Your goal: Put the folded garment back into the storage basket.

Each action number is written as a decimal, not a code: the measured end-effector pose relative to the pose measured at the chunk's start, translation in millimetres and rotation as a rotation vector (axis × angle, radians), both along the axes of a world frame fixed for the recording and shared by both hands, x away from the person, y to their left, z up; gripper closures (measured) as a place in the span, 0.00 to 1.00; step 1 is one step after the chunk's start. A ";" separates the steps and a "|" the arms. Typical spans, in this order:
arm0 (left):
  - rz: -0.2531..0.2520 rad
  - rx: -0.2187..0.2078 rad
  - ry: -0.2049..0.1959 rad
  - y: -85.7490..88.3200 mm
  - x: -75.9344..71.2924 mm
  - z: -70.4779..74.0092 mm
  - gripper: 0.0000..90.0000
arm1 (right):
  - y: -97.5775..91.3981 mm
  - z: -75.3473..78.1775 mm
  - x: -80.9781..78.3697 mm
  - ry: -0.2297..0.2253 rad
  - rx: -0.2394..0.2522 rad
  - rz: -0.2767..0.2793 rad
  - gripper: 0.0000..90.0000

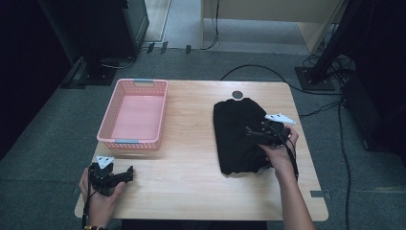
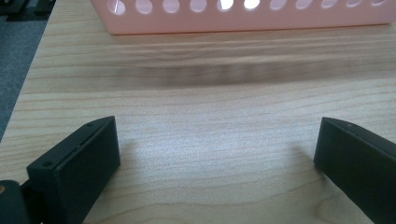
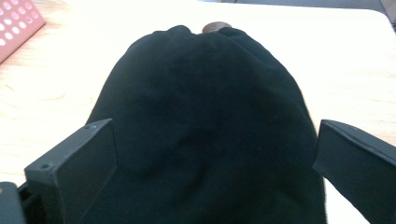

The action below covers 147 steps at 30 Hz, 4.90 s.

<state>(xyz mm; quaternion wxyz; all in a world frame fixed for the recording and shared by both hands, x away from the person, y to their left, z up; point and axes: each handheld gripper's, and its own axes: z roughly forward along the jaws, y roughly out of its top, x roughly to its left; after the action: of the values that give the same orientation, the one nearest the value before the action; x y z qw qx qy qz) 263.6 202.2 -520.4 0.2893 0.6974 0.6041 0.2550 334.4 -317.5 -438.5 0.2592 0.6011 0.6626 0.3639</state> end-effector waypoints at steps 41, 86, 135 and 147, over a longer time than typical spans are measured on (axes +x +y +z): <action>0.000 0.000 0.001 0.0 0.0 0.1 0.00 | 31.1 -22.8 43.7 0.048 0.023 0.003 0.00; -0.005 -0.001 0.001 -0.1 0.0 0.0 0.00 | 44.5 -71.4 71.6 0.184 0.012 -0.025 0.00; -0.005 -0.001 0.001 -0.2 -0.1 0.0 0.00 | 28.0 -81.2 54.6 0.081 0.143 -0.132 0.81; -0.005 -0.001 0.001 -0.2 -0.1 0.0 0.00 | 26.9 -81.6 55.1 0.084 0.160 -0.107 0.87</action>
<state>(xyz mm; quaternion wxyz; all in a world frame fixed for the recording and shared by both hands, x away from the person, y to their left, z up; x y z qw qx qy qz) 263.5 202.0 -520.4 0.2903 0.6989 0.6025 0.2537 389.5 -290.6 -520.2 0.2013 0.6691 0.6087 0.3758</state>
